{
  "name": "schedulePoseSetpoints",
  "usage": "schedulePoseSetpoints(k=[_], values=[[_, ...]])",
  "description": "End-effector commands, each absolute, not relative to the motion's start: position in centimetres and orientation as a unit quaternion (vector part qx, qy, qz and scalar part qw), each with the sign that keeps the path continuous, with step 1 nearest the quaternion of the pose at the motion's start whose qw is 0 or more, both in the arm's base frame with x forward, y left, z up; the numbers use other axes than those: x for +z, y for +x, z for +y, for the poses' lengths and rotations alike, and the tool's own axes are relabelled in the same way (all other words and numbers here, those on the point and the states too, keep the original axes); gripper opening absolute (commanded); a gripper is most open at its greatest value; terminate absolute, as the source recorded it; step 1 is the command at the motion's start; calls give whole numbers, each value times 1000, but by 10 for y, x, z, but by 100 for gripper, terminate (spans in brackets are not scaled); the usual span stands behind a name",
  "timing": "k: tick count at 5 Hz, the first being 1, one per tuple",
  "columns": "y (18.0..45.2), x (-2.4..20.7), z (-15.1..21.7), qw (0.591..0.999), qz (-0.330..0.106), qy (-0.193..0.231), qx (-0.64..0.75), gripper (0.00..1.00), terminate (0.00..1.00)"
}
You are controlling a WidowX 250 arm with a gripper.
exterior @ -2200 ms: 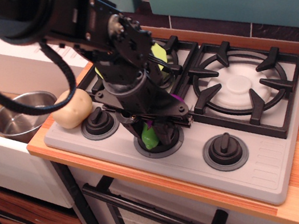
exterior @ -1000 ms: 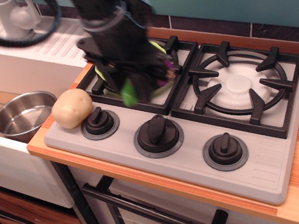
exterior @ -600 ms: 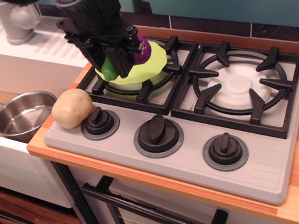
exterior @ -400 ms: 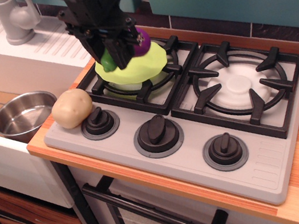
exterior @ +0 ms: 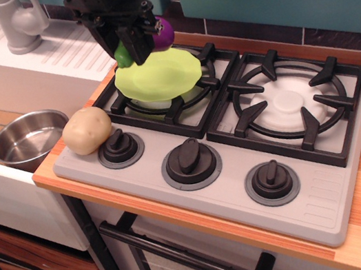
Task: Put eggplant on plate and largepotato in pot or pan in sink
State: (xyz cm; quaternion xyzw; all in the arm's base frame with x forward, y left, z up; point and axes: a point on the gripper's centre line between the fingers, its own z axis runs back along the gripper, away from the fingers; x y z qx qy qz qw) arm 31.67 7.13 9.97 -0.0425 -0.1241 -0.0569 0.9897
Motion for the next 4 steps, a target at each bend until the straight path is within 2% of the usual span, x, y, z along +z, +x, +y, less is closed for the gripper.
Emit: schedulePoseSetpoints(k=[1,2,3,4], values=[[339,112,80,986,-150,-33,-64,0,0],[340,109,82,986,-149,-35,-68,0,0],[338,106,79,986,-148,-33,-73,100,0],[331,105,74,985,-152,-34,-71,100,0]])
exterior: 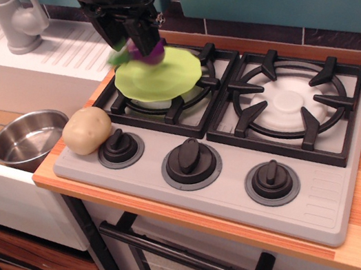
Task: Put eggplant on plate and largepotato in pot or pan in sink
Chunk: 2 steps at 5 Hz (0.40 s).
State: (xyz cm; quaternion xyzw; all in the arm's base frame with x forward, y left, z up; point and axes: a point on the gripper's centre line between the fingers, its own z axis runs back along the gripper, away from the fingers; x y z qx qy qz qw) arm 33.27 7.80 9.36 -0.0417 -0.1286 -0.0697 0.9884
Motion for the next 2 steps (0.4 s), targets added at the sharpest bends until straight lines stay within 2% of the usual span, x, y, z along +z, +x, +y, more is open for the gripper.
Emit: schedulePoseSetpoints(k=[1,2], values=[[324,105,66,985,-154,-31,-65,100,0],[321,108,58,987,-150,-26,-58,100,0]])
